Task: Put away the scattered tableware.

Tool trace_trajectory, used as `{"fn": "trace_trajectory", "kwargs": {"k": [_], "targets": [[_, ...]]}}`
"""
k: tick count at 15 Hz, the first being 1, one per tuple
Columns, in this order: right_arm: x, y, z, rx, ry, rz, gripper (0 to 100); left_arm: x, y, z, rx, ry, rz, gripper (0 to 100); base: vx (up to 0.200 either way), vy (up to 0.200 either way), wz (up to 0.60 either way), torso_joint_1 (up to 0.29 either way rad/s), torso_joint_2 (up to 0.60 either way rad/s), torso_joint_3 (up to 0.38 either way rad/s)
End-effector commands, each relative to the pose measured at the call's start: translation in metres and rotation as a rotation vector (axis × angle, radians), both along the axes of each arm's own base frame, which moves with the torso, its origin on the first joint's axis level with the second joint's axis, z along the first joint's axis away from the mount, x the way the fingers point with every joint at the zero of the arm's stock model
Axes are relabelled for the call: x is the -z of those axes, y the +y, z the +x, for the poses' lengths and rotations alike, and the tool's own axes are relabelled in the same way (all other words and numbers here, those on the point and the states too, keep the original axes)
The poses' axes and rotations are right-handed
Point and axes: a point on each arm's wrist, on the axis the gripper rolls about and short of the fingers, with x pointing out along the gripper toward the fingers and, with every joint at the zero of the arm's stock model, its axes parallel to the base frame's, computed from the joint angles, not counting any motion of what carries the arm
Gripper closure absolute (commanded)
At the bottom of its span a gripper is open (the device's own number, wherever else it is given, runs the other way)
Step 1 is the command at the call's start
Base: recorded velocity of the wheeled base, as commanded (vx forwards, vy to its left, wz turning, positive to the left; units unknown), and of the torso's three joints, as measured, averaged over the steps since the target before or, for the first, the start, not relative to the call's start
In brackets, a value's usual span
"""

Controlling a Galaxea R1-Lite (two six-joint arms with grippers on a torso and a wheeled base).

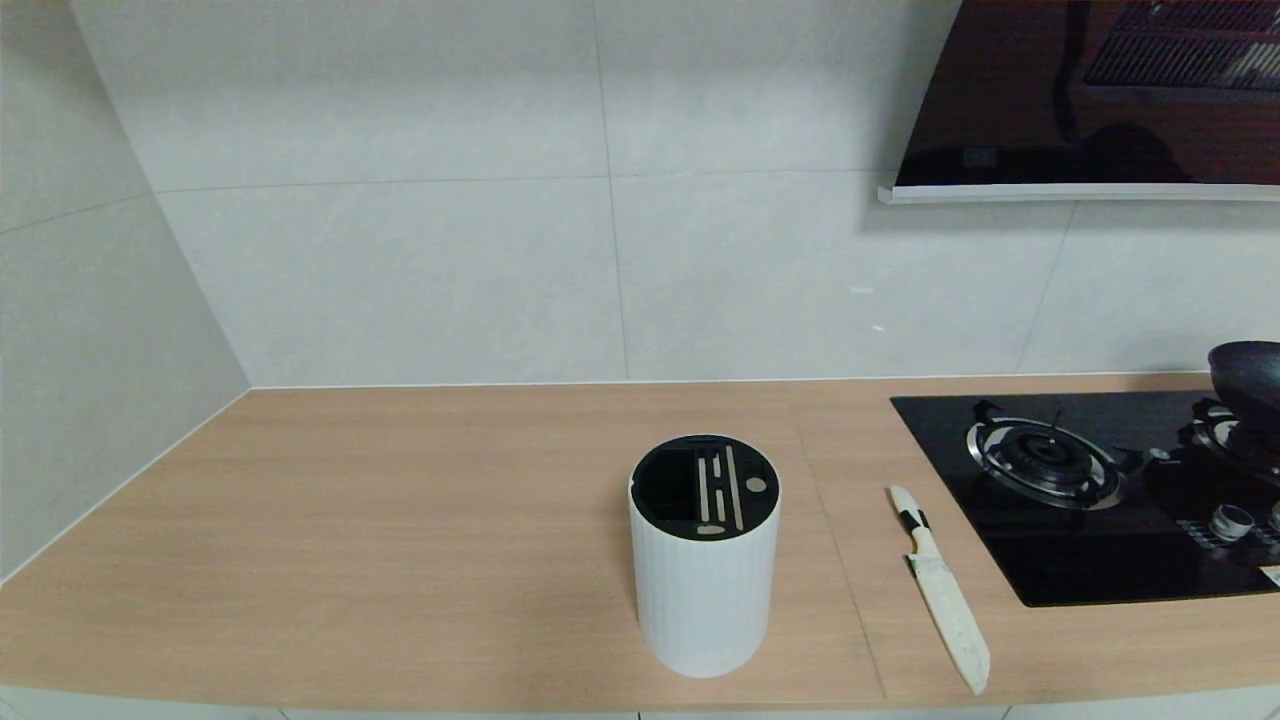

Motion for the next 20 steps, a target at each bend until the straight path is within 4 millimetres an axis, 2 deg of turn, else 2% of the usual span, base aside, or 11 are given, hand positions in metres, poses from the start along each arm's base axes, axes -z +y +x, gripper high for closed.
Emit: {"fn": "trace_trajectory", "kwargs": {"k": [1,3,5,9,11,14,20], "targets": [[-0.013,0.003,0.036,-0.084,0.237,-0.028,0,0.0,0.0,0.0,-0.001,0.001,0.0,0,0.0,0.0,0.0,0.0,0.0,0.0],[-0.027,0.005,0.057,-0.133,0.311,-0.049,0,0.0,0.0,0.0,-0.001,0.0,0.0,0,0.0,0.0,0.0,0.0,0.0,0.0],[-0.043,0.009,0.087,-0.149,0.393,-0.056,0,0.0,0.0,0.0,-0.001,0.0,0.0,0,0.0,0.0,0.0,0.0,0.0,0.0],[-0.056,0.022,0.144,-0.186,0.514,-0.081,0,0.0,0.0,0.0,-0.001,0.0,0.0,0,0.0,0.0,0.0,0.0,0.0,0.0],[-0.055,0.035,0.173,-0.181,0.571,-0.122,0,0.0,0.0,0.0,-0.001,0.0,-0.001,0,0.0,0.0,0.0,0.0,0.0,0.0],[-0.054,0.046,0.201,-0.189,0.61,-0.14,0,0.0,0.0,0.0,-0.001,0.0,-0.001,0,0.0,0.0,0.0,0.0,0.0,0.0],[-0.014,0.056,0.236,-0.169,0.749,-0.107,0,0.0,0.0,0.0,-0.001,0.0,-0.001,0,0.0,0.0,0.0,0.0,0.0,0.0]]}}
